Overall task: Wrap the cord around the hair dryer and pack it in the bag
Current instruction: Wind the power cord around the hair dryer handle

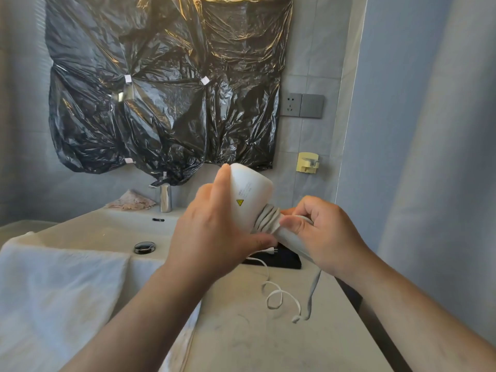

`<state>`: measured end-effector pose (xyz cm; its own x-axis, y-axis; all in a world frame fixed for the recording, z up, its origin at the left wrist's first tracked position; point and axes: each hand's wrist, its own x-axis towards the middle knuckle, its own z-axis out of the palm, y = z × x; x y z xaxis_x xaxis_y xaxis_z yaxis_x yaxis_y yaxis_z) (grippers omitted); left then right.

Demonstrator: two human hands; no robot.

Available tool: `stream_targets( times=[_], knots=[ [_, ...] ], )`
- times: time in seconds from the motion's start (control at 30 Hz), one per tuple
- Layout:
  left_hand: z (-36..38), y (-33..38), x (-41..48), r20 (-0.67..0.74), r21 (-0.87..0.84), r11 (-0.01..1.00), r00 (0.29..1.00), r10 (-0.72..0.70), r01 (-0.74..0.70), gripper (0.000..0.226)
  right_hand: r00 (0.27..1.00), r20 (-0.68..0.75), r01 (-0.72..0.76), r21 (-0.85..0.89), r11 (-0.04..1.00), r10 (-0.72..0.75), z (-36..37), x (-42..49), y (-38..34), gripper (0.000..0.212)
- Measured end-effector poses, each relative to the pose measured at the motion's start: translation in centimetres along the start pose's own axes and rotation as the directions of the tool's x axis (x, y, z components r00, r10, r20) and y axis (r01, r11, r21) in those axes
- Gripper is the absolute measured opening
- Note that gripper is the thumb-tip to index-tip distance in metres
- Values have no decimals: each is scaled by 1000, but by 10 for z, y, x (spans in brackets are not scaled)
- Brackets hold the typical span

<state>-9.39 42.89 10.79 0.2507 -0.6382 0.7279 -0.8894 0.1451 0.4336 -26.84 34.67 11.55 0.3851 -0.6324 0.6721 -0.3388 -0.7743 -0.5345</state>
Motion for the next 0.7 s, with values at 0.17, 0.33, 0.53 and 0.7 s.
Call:
stream_targets(
  times=[0.17, 0.33, 0.53, 0.7],
  knots=[
    [12, -2, -2, -24, 48, 998, 999, 29, -28, 135, 1000, -7, -22, 8, 1000, 22, 3, 1, 4, 30],
    [17, -7, -1, -61, 39, 997, 996, 66, -64, 126, 999, 3, -54, 69, 996, 54, 3, -1, 2, 27],
    [16, -12, 2, -38, -140, 990, 999, 16, -22, 120, 996, -11, -82, 185, 979, 86, 0, 2, 0, 27],
    [22, -10, 3, -1, -88, 996, 1000, -5, 4, 119, 994, -46, -90, 168, 982, 99, 2, 2, 4, 29]
  ],
)
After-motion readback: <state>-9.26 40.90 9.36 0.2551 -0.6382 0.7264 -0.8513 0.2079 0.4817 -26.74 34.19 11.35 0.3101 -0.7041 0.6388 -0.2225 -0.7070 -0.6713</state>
